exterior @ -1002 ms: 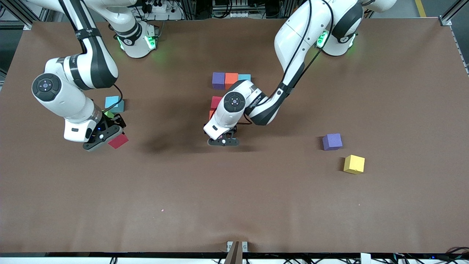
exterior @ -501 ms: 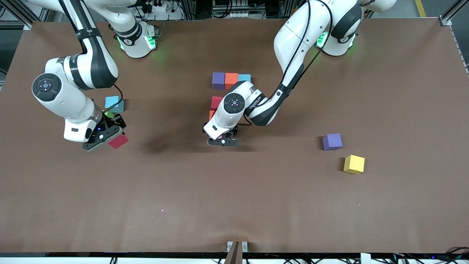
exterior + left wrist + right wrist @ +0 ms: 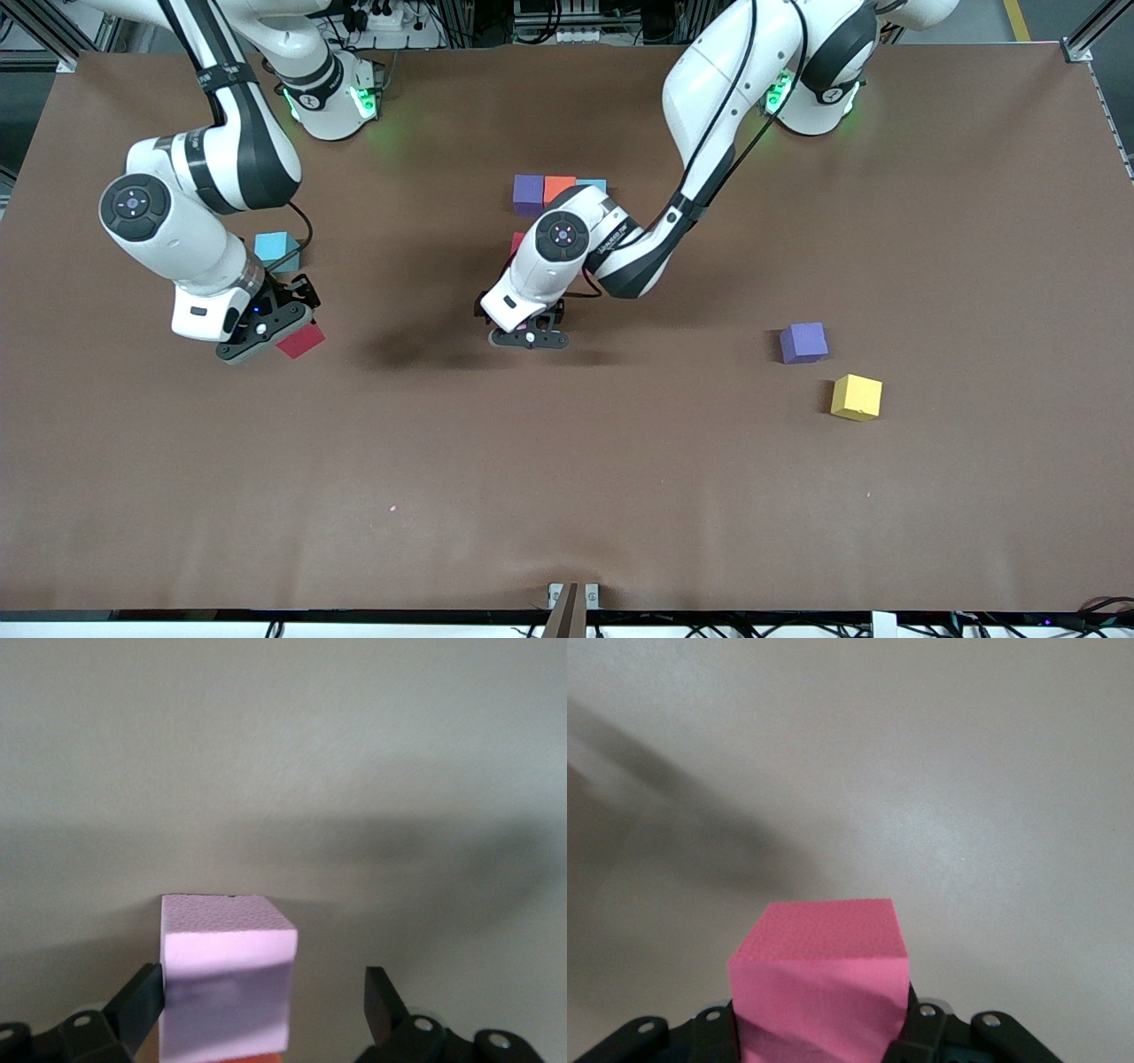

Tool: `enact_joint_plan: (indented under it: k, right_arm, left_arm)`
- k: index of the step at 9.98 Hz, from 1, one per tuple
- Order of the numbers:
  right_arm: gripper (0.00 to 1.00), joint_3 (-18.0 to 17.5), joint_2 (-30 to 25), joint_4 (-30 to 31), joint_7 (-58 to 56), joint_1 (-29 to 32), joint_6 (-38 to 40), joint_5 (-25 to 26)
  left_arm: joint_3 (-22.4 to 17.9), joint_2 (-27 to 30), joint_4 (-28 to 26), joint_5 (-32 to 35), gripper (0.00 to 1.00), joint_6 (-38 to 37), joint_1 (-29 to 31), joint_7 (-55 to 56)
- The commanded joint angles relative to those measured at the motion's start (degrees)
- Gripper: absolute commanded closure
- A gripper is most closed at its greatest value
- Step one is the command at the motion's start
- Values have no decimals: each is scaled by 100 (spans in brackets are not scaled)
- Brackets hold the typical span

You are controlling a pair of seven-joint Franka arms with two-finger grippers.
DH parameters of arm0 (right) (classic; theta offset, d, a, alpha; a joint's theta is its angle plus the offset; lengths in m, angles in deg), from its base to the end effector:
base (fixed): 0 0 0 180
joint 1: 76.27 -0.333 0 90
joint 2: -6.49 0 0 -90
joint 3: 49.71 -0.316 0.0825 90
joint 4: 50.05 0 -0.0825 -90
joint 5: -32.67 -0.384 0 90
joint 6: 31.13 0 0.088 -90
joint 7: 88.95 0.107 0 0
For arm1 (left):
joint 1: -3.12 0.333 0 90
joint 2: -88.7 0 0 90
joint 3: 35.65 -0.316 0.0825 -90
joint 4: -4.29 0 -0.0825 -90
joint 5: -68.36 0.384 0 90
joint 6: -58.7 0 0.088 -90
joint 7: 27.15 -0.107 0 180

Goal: Form number 2 with 11 blocks
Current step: 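Place the lavender cube on the figure while the right gripper holds pink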

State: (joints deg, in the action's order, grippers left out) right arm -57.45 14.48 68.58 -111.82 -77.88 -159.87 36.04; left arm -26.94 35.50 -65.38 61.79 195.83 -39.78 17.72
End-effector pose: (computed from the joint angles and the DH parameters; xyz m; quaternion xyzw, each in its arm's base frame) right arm 0.5678 0.0904 0.3687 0.9556 0.2938 0.0175 0.0161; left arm 0.5126 -0.5906 0.2403 0.9867 0.0162 0.0100 0.1617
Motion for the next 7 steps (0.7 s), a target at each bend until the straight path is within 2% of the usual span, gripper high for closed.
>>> enact_joint_plan:
  k: [1, 3, 5, 7]
  right_arm:
    - [74, 54, 53, -130, 186, -147, 95, -100]
    - [74, 54, 88, -139, 448, -296, 77, -92]
    - [74, 54, 106, -226, 529, -646, 42, -179]
    - [74, 54, 438, -768, 520, -1426, 68, -215]
  left_arm:
    - [-788, 625, -117, -169, 0, -38, -377, 233]
    - [-879, 1108, -222, -169, 0, -72, -203, 268]
    - [-958, 2133, -1131, -169, 0, -161, 122, 198]
    - [-924, 3258, -2361, -125, 0, -170, 656, 146]
